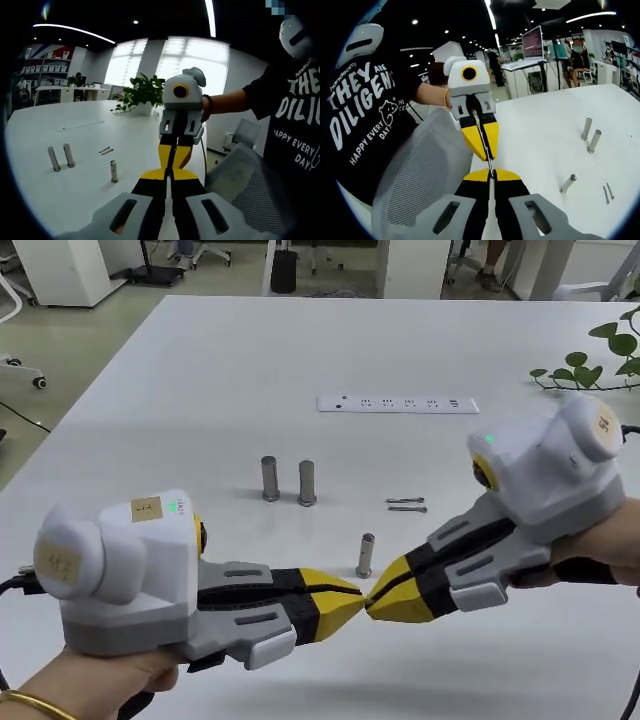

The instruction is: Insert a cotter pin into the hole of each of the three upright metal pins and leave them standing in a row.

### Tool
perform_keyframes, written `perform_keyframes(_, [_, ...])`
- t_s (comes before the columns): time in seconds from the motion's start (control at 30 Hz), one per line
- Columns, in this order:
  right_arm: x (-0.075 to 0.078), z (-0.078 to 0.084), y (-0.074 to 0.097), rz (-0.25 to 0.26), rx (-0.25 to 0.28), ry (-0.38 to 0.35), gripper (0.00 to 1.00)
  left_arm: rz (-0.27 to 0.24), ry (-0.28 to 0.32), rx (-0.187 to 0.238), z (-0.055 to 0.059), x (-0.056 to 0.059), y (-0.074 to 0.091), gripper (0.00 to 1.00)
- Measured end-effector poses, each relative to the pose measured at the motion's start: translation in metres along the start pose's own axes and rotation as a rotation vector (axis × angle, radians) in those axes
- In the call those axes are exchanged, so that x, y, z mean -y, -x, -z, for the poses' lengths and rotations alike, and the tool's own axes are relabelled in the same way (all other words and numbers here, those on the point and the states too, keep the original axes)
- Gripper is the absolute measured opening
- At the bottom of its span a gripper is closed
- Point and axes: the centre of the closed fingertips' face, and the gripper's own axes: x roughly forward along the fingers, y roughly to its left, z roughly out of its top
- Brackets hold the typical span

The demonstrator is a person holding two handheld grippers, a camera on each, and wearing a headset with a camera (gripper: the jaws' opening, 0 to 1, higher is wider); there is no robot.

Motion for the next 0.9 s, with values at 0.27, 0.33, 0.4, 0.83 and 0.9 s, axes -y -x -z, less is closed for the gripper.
perform_keyframes(0.27, [0.004, 0.001, -0.002, 0.017, -0.031, 0.026, 0.0, -0.026, 0.017, 0.003, 0.001, -0.006, 0.0, 0.0])
perform_keyframes(0.33, [0.005, 0.003, -0.002, 0.024, -0.045, 0.035, 0.0, -0.038, 0.013, 0.003, 0.002, -0.007, -0.001, 0.01])
perform_keyframes(0.4, [0.007, 0.004, -0.001, 0.029, -0.059, 0.049, 0.0, -0.044, 0.013, 0.005, 0.003, -0.008, -0.002, 0.01])
perform_keyframes(0.83, [0.041, 0.026, 0.015, 0.142, -0.152, 0.056, 0.0, -0.18, 0.026, -0.034, 0.021, -0.031, -0.007, 0.05])
perform_keyframes(0.9, [0.047, 0.029, 0.018, 0.157, -0.171, 0.062, 0.0, -0.21, 0.036, -0.025, 0.024, -0.035, -0.009, 0.06])
